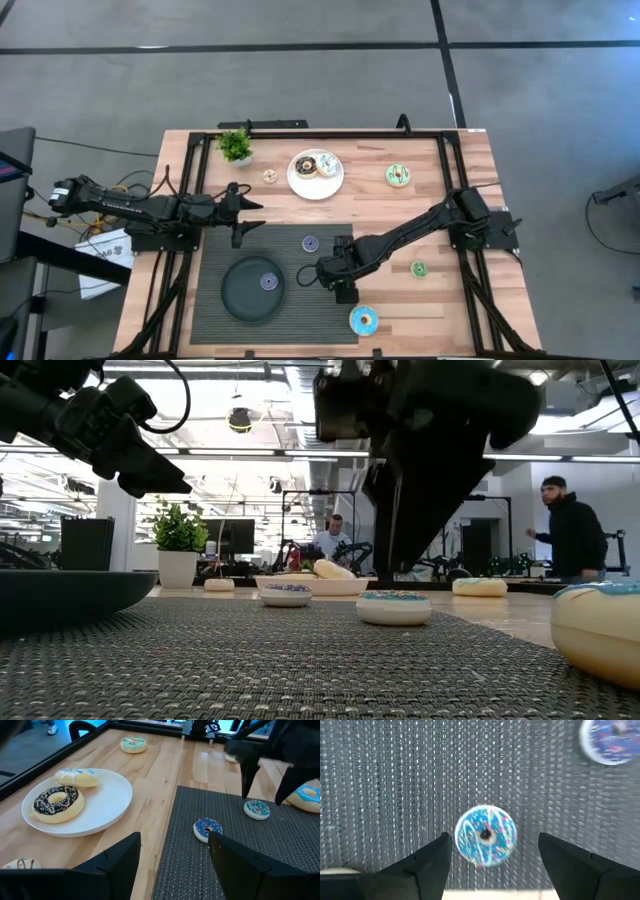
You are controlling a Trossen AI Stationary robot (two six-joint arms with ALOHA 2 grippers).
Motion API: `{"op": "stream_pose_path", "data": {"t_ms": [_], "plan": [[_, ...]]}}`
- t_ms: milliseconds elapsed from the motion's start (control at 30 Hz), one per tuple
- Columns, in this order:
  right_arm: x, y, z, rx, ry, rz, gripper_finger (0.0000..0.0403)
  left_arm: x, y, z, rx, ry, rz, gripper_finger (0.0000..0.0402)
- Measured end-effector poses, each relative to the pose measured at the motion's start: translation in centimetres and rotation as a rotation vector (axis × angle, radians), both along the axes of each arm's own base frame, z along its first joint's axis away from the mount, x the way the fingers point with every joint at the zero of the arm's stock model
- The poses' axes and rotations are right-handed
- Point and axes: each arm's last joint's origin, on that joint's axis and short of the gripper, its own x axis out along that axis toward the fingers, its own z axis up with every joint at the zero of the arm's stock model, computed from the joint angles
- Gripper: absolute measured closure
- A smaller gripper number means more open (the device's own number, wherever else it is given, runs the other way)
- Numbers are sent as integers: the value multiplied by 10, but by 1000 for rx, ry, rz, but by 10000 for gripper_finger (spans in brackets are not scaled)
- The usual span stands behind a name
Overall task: Pick & Place donuts
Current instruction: Put the small blue donut on the black plate
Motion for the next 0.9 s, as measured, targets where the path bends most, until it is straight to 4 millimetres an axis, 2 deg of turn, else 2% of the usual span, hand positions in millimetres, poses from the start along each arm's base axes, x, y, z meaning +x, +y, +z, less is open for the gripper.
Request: {"op": "stream_pose_path", "data": {"t_ms": [167,600,733,900], "plan": [[4,3,-20,54,48,14,117,0,0,0,0,3,0,176],[5,-2,-18,45,49,14,119,0,0,-1,-2,10,1,176],[6,-2,-18,48,38,14,136,0,0,-1,-2,9,1,176],[6,-1,-18,51,33,15,176,0,0,-1,-5,9,-5,176]]}}
